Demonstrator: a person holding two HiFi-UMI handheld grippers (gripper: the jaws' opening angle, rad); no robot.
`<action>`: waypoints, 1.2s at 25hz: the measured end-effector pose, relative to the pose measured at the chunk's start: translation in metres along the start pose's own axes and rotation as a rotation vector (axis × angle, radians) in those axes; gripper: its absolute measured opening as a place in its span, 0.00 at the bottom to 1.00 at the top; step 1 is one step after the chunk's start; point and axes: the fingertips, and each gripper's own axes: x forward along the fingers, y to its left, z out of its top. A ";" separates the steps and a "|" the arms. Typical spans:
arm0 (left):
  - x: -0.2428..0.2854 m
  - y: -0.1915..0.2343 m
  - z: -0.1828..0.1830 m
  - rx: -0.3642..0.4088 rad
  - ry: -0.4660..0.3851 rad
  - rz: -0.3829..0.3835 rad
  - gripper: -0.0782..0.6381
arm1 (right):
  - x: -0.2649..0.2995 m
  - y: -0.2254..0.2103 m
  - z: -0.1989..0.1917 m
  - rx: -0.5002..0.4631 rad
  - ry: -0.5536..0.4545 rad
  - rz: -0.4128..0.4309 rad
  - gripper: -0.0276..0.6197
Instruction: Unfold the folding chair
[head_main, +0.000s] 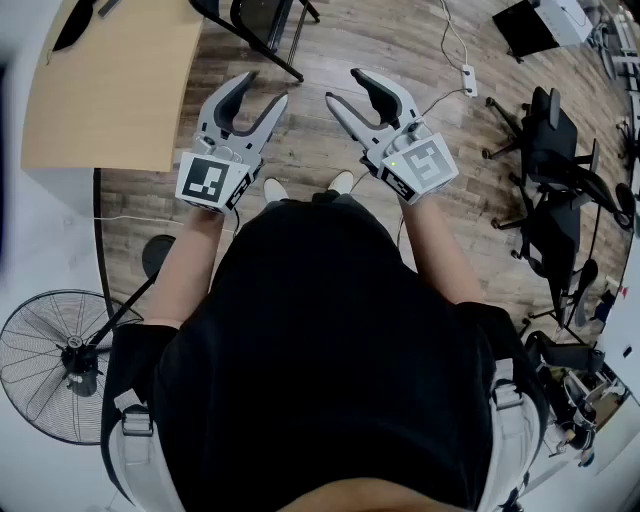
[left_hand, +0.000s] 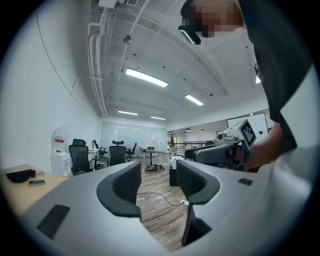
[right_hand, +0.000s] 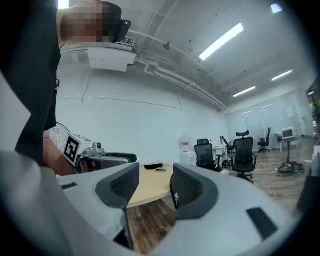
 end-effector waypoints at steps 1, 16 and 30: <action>-0.001 0.000 0.000 0.000 0.001 -0.001 0.41 | 0.000 0.000 0.000 -0.001 0.000 -0.001 0.35; 0.007 -0.020 0.006 -0.012 -0.008 0.012 0.41 | -0.021 -0.011 0.002 0.030 -0.013 0.000 0.35; 0.062 -0.052 0.011 0.023 0.015 0.066 0.41 | -0.058 -0.066 -0.004 0.010 -0.024 0.037 0.35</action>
